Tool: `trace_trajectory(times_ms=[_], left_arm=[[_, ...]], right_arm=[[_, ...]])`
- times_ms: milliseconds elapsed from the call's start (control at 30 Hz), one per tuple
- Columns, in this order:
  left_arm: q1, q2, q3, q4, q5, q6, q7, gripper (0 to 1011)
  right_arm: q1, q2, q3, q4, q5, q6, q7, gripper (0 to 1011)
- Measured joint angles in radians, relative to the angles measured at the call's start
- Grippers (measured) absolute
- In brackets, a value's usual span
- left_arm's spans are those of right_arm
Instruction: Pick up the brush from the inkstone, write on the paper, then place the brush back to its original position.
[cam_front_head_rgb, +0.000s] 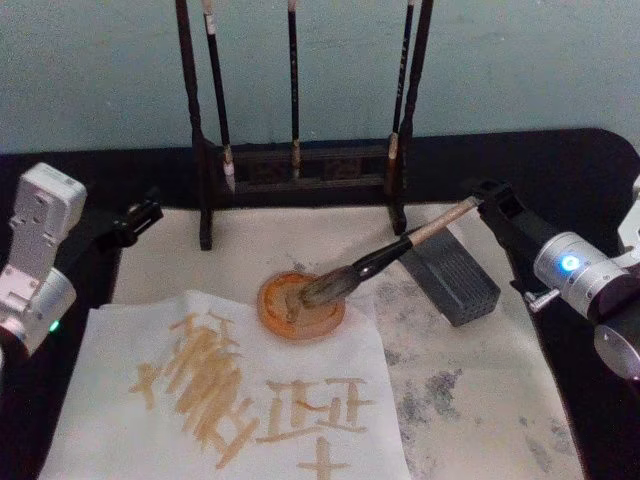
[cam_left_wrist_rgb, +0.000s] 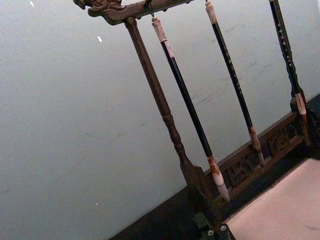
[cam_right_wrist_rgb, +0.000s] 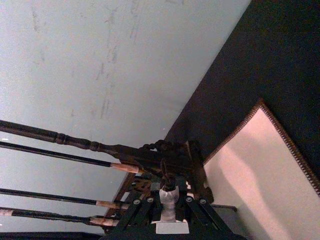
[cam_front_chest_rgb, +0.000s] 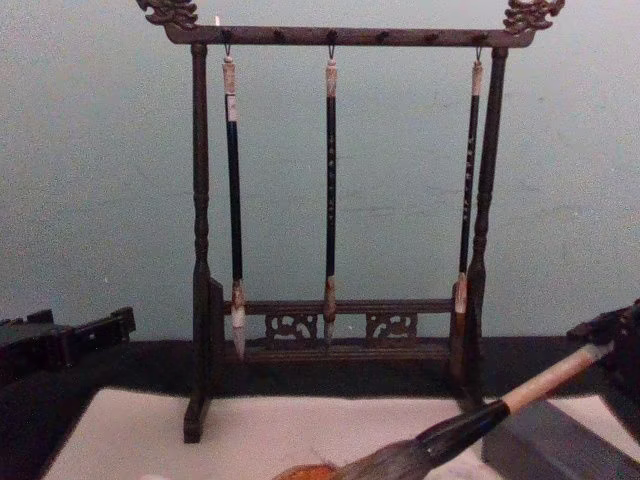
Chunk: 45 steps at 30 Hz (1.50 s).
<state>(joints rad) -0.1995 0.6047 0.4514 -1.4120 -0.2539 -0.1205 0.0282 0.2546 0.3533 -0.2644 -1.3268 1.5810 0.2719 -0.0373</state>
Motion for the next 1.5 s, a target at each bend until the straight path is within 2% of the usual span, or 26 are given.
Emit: trace_trajectory(times_ms=[900, 1500], left_arm=[[0.000, 0.000, 0.000, 0.000, 0.000, 0.000, 0.000, 1002], [0.000, 0.000, 0.000, 0.000, 0.000, 0.000, 0.000, 1002]], right_arm=[[0.026, 0.026, -0.057, 0.024, 0.041, -0.041, -0.009, 180], [0.025, 0.025, -0.053, 0.023, 0.041, -0.040, -0.009, 179]])
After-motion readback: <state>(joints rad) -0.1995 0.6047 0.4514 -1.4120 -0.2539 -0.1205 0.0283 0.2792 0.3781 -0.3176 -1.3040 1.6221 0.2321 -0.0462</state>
